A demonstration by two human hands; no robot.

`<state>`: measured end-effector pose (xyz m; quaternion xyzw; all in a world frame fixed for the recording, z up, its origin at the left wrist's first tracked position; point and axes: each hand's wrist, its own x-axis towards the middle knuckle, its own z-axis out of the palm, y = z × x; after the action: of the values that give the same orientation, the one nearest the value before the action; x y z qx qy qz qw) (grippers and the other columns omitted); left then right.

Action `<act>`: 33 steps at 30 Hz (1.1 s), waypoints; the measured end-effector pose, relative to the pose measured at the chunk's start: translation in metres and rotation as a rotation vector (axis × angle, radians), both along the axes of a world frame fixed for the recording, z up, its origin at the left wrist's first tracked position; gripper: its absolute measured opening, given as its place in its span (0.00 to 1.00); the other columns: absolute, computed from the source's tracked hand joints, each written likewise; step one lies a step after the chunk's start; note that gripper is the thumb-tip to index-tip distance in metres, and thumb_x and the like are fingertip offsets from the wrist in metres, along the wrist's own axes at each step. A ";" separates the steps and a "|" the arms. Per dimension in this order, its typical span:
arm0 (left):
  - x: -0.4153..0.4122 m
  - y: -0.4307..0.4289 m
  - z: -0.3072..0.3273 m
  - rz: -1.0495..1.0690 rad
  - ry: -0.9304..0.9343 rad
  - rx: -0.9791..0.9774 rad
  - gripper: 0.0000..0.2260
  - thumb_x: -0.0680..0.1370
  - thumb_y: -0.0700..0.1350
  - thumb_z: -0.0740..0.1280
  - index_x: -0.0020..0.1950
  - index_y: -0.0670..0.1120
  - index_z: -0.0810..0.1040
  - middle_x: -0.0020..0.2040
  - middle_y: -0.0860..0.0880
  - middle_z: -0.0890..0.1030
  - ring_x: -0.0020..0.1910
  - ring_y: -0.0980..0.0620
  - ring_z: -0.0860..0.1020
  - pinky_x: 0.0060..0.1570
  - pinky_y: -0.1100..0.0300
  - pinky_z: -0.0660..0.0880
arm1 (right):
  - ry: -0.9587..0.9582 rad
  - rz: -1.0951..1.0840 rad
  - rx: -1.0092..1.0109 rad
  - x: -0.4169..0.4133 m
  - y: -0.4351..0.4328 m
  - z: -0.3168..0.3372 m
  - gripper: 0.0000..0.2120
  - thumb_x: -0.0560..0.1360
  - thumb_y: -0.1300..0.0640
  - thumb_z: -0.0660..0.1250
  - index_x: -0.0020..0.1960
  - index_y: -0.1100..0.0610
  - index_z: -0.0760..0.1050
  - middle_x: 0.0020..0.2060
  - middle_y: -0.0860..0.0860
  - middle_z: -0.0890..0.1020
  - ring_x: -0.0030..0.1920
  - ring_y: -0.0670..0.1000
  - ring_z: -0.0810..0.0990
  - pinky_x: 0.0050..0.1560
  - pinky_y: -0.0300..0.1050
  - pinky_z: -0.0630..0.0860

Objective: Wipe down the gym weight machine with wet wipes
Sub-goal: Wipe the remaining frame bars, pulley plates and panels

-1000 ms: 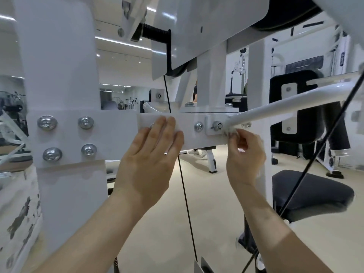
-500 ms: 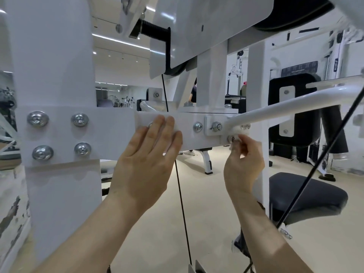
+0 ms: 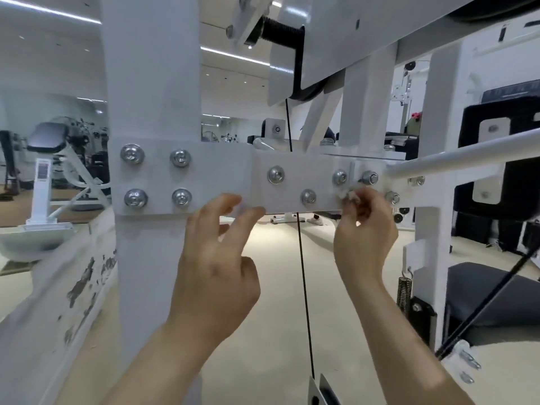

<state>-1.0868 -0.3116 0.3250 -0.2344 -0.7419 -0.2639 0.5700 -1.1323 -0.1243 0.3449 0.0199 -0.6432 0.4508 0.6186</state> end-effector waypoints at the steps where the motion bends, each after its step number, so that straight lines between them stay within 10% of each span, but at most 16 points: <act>1: -0.001 -0.005 -0.001 -0.008 -0.045 0.043 0.29 0.61 0.31 0.58 0.61 0.45 0.78 0.61 0.45 0.72 0.58 0.47 0.70 0.58 0.72 0.62 | -0.002 0.048 0.011 0.003 -0.012 -0.002 0.09 0.77 0.63 0.66 0.47 0.49 0.76 0.41 0.48 0.79 0.40 0.45 0.75 0.48 0.44 0.75; 5: -0.004 -0.023 -0.007 -0.015 -0.160 0.066 0.30 0.63 0.34 0.57 0.65 0.49 0.74 0.65 0.54 0.69 0.62 0.53 0.69 0.57 0.77 0.59 | 0.025 0.228 0.019 0.016 -0.050 -0.018 0.16 0.76 0.63 0.68 0.43 0.42 0.72 0.40 0.44 0.79 0.39 0.42 0.76 0.44 0.32 0.71; 8: -0.002 -0.038 -0.012 0.014 -0.180 0.054 0.30 0.65 0.35 0.57 0.66 0.49 0.74 0.66 0.52 0.72 0.64 0.53 0.69 0.59 0.78 0.59 | 0.087 0.265 0.224 0.019 -0.072 -0.026 0.05 0.75 0.65 0.70 0.46 0.55 0.79 0.41 0.48 0.81 0.40 0.44 0.77 0.46 0.33 0.72; 16: 0.001 -0.105 -0.031 0.115 -0.219 0.263 0.26 0.67 0.33 0.59 0.63 0.48 0.77 0.58 0.51 0.72 0.57 0.50 0.73 0.53 0.47 0.77 | 0.196 0.201 0.571 0.000 -0.148 -0.062 0.09 0.78 0.62 0.64 0.50 0.63 0.82 0.45 0.55 0.83 0.46 0.55 0.79 0.48 0.45 0.76; 27: 0.024 -0.137 -0.106 0.016 -0.691 0.355 0.15 0.79 0.40 0.63 0.62 0.55 0.73 0.56 0.56 0.78 0.51 0.63 0.76 0.44 0.73 0.72 | 0.111 0.235 1.134 0.001 -0.191 -0.141 0.11 0.76 0.62 0.63 0.54 0.55 0.82 0.49 0.50 0.81 0.48 0.54 0.79 0.45 0.47 0.70; 33: 0.015 -0.132 -0.093 -0.142 -0.563 0.540 0.15 0.79 0.43 0.67 0.57 0.63 0.78 0.49 0.58 0.82 0.47 0.64 0.79 0.45 0.74 0.72 | 0.296 0.235 0.905 -0.024 -0.192 -0.121 0.09 0.78 0.64 0.68 0.56 0.60 0.83 0.53 0.56 0.83 0.49 0.61 0.81 0.46 0.54 0.76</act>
<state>-1.0719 -0.4432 0.2316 -0.0452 -0.7550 -0.5422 0.3660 -1.1566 -0.3164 0.2243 0.4229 -0.6731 0.1850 0.5777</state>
